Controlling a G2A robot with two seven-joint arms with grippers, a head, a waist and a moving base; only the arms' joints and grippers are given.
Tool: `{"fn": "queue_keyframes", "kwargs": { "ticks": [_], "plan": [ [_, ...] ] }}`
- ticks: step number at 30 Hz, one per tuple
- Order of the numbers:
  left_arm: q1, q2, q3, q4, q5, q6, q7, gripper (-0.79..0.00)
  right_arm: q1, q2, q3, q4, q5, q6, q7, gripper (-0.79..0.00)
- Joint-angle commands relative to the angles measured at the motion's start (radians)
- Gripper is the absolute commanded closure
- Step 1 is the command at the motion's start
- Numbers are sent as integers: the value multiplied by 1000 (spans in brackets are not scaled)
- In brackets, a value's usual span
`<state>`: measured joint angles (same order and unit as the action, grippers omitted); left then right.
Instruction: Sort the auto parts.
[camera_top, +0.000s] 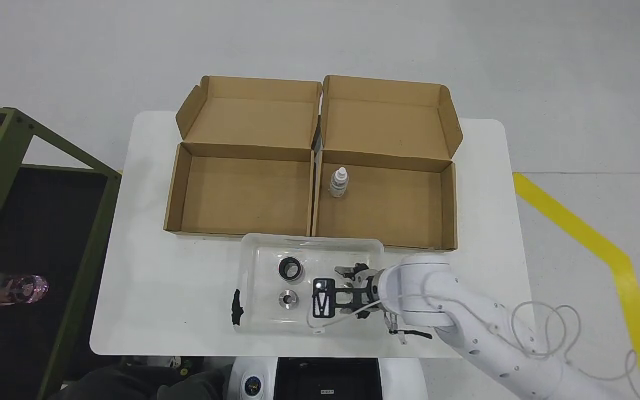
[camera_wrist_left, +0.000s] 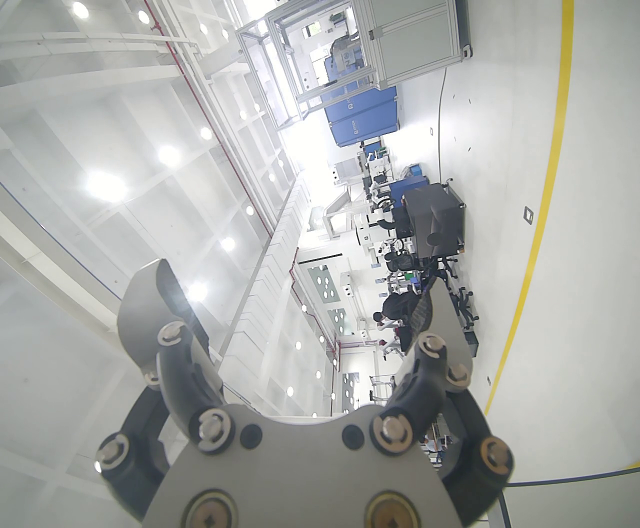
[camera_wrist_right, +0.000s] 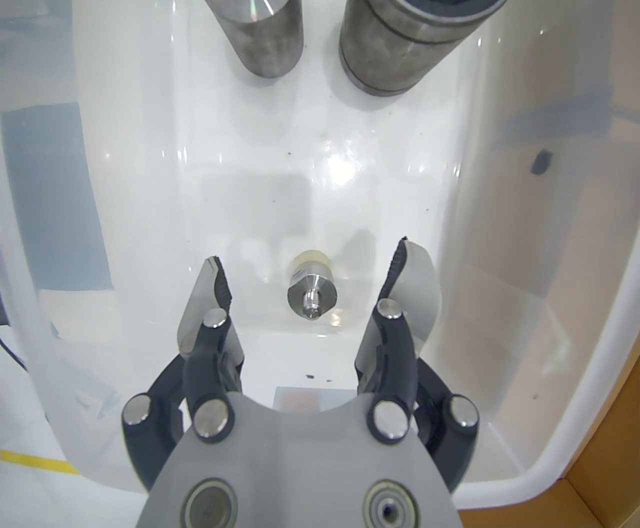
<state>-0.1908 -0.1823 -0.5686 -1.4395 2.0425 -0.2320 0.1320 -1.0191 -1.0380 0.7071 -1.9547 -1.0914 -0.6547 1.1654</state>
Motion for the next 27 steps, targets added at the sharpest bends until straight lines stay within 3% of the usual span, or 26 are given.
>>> {"fn": "queue_keyframes", "kwargs": {
  "ticks": [1,4,12,18,27],
  "plan": [
    [0,0,0,0,0,0,0,-785,11,2,-14,3,2,9,9,-511],
    [0,0,0,0,0,0,0,-785,28,4,-32,8,7,21,21,-391],
    [0,0,0,0,0,0,0,-785,63,9,-63,17,27,40,40,-243],
    [0,0,0,0,0,0,0,-785,80,12,-72,11,30,36,35,0],
    [0,0,0,0,0,0,0,-785,75,14,-52,-15,-5,-1,-99,0]
  ]
}}
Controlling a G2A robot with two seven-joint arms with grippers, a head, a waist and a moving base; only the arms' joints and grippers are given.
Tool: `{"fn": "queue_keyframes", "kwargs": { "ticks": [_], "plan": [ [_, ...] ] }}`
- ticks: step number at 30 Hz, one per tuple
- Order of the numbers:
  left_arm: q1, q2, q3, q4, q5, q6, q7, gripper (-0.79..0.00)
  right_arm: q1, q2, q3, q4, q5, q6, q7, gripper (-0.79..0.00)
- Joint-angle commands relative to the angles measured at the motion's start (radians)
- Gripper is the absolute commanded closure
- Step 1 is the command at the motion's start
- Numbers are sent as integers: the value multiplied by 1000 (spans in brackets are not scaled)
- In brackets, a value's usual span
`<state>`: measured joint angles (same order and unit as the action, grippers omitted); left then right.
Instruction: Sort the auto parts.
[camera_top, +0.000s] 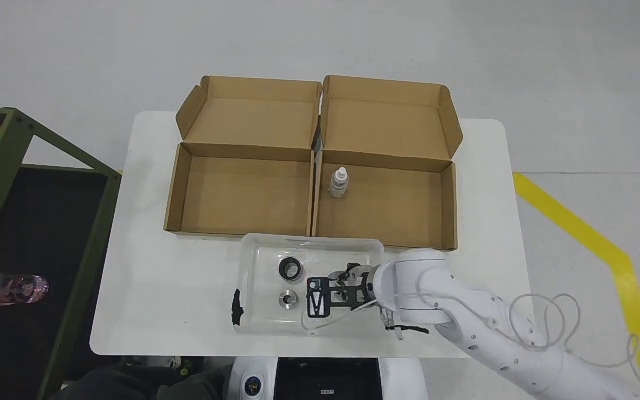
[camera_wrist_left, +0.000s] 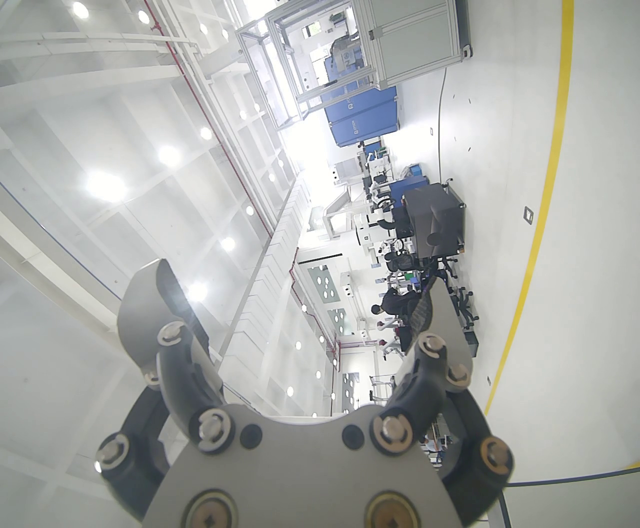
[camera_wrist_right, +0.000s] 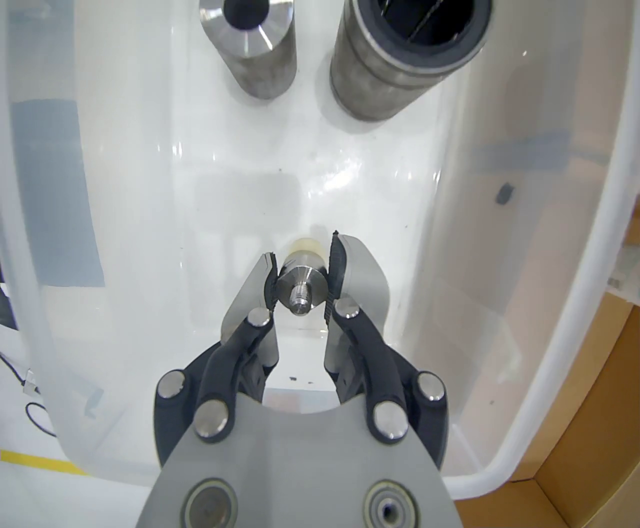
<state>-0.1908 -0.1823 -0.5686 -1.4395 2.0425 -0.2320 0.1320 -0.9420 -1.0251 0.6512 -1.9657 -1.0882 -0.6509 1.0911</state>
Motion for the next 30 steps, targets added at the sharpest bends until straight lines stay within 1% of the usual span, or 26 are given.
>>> {"fn": "queue_keyframes", "kwargs": {
  "ticks": [1,5,12,17,20,24,30],
  "plan": [
    [0,0,0,0,0,0,0,-785,-4,2,8,-7,-26,-8,-38,0],
    [0,0,0,0,0,0,0,-785,-21,6,24,-30,-86,-10,-120,0],
    [0,0,0,0,0,0,0,-785,-60,14,63,-66,-193,-17,-332,0],
    [0,0,0,0,0,0,0,-785,-97,22,108,-101,-260,3,-484,0],
    [0,0,0,0,0,0,0,-785,-113,29,132,-143,-364,16,-552,0],
    [0,0,0,0,0,0,0,-785,-141,35,150,-166,-460,33,-663,0],
    [0,0,0,0,0,0,0,-785,-181,40,184,-182,-537,79,-777,0]
  ]
}}
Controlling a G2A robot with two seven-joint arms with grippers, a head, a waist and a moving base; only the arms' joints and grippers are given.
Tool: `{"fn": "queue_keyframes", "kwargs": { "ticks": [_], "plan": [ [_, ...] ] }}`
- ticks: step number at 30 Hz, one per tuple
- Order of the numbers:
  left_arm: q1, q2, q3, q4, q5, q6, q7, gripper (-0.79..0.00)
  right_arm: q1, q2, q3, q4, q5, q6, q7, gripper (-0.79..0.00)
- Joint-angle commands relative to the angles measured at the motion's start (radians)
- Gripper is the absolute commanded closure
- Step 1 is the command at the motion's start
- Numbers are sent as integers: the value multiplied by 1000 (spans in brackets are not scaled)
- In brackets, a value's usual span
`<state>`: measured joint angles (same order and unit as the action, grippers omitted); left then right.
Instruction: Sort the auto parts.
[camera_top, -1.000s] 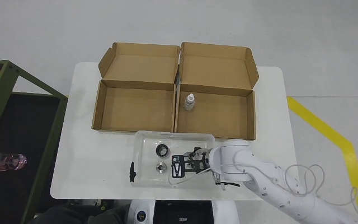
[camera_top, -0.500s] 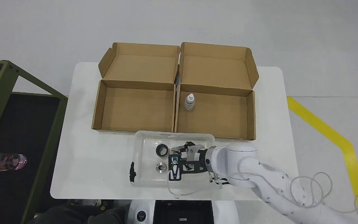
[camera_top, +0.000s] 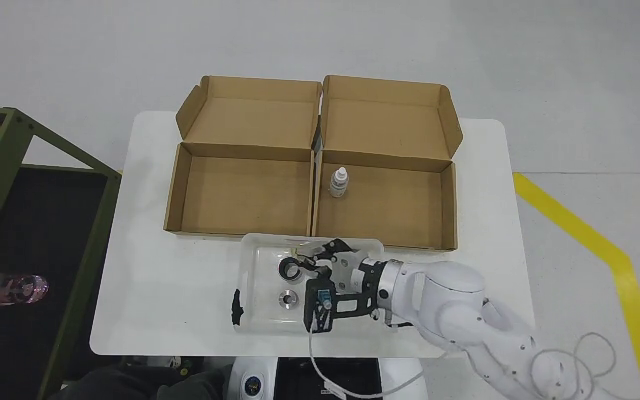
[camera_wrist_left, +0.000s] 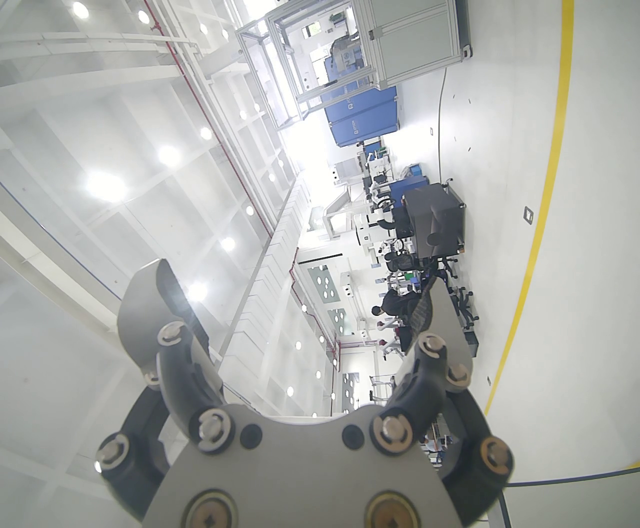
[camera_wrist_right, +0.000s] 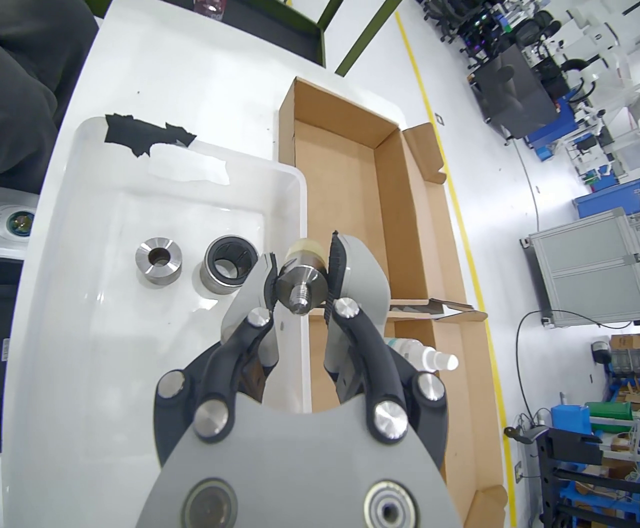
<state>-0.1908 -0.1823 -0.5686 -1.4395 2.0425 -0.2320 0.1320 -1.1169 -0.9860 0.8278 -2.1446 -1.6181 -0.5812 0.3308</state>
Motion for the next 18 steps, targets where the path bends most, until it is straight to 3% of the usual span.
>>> {"fn": "queue_keyframes", "kwargs": {
  "ticks": [1,18],
  "plan": [
    [0,0,0,0,0,0,0,-785,-14,2,16,-5,-12,20,-33,0],
    [0,0,0,0,0,0,0,-785,-174,25,195,-61,-131,160,-200,0]
  ]
}}
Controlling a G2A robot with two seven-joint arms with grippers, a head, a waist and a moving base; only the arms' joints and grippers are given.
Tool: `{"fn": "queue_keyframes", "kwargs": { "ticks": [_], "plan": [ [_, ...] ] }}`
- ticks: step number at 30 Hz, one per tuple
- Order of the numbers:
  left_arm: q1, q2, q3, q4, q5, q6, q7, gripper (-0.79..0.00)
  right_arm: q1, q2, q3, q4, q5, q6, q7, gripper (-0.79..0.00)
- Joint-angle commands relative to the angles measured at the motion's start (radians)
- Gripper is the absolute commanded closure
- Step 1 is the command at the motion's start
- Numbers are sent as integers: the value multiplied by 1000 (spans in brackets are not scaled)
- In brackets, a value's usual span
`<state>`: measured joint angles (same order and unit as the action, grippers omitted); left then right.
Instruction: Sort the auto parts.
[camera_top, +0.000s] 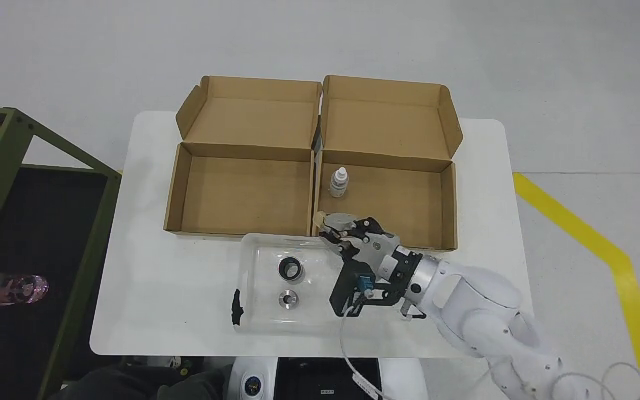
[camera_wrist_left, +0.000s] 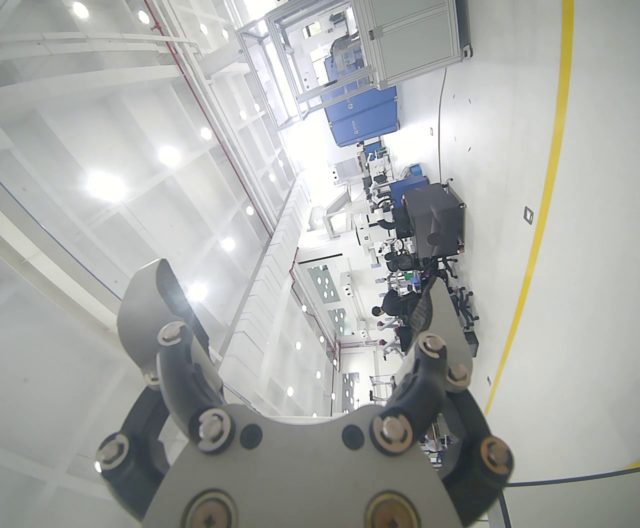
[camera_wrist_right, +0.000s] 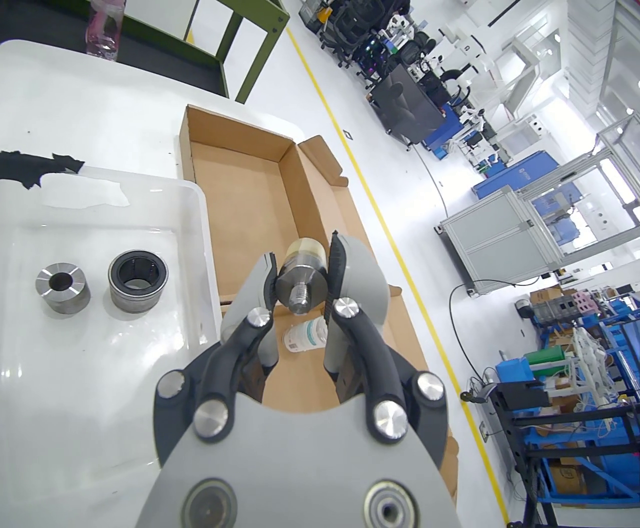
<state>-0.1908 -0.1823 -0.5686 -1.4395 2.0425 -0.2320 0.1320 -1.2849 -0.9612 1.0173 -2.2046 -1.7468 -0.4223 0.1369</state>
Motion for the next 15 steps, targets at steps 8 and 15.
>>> {"fn": "queue_keyframes", "kwargs": {
  "ticks": [8,15],
  "plan": [
    [0,0,0,0,0,0,0,-785,-18,0,46,28,27,-40,-22,0],
    [0,0,0,0,0,0,0,-785,5,-3,103,84,167,-97,40,0]
  ]
}}
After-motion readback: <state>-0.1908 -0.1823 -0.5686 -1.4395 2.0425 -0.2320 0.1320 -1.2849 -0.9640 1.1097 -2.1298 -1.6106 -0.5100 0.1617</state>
